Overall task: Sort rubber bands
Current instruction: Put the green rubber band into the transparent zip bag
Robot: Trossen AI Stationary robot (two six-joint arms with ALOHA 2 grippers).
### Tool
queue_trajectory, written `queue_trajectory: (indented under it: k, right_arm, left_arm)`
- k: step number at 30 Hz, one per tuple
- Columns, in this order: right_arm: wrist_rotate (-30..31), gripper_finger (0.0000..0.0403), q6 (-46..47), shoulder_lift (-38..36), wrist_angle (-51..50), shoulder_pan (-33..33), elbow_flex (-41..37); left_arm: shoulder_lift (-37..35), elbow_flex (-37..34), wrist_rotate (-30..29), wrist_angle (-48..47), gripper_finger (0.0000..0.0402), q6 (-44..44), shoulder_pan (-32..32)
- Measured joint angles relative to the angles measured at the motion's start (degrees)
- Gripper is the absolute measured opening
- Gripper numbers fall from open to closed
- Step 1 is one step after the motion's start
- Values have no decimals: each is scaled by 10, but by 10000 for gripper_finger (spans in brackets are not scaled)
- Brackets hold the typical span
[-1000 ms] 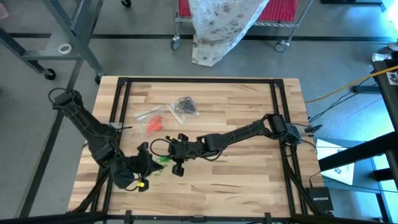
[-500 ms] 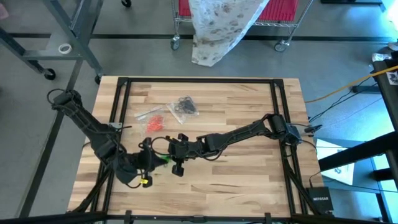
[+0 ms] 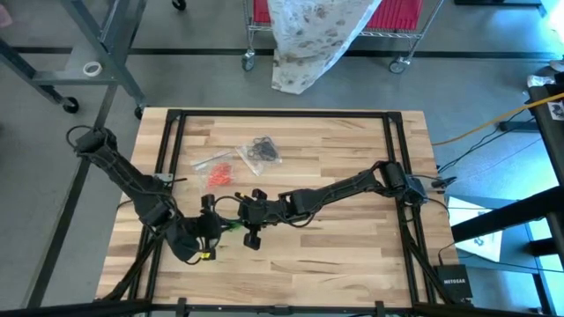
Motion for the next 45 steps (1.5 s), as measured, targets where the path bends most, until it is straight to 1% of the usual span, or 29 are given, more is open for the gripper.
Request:
queue_trajectory:
  k: [4, 7, 10, 12, 15, 18, 21, 25, 28, 30, 33, 37, 40, 43, 45]
  right_arm:
    - [0, 0, 0, 0, 0, 0, 0]
    - [0, 0, 0, 0, 1, 0, 0]
    - [0, 0, 0, 0, 1, 0, 0]
    - [0, 0, 0, 0, 0, 0, 0]
    - [0, 0, 0, 0, 0, 0, 0]
    - [0, 0, 0, 0, 0, 0, 0]
    - [0, 0, 0, 0, 1, 0, 0]
    - [0, 0, 0, 0, 1, 0, 0]
    - [0, 0, 0, 0, 1, 0, 0]
    - [-2, 0, 0, 0, 1, 0, 0]
    - [-2, 0, 0, 0, 1, 0, 0]
    - [-2, 0, 0, 0, 0, 0, 0]
    - [-3, 0, 0, 0, 0, 0, 0]
    - [-4, 0, 0, 0, 0, 0, 0]
    - [-4, 0, 0, 0, 0, 0, 0]
  left_arm:
    - [0, -6, 0, -8, 1, -17, 4]
    - [0, -11, 42, -7, 1, -19, 8]
    - [0, -22, 79, -7, 1, -48, 14]
    - [0, -26, 85, -8, 1, -75, 16]
    - [0, -26, 89, -8, 9, -91, 22]
    - [0, -22, 99, -12, 30, -106, 33]
    - [-2, -14, 131, -18, 63, -112, 46]
    - [-14, 7, 168, -53, 108, -113, 58]
    - [-28, 30, 192, -87, 128, -106, 60]
    - [-41, 42, 201, -106, 135, -121, 58]
    - [-66, 52, 223, -117, 138, -161, 44]
    - [-93, 52, 227, -132, 138, -239, 5]
    - [-93, 51, 221, -198, 138, -338, -28]
    - [-73, 50, 220, -271, 138, -451, -53]
    - [-57, 50, 226, -294, 138, -537, -62]
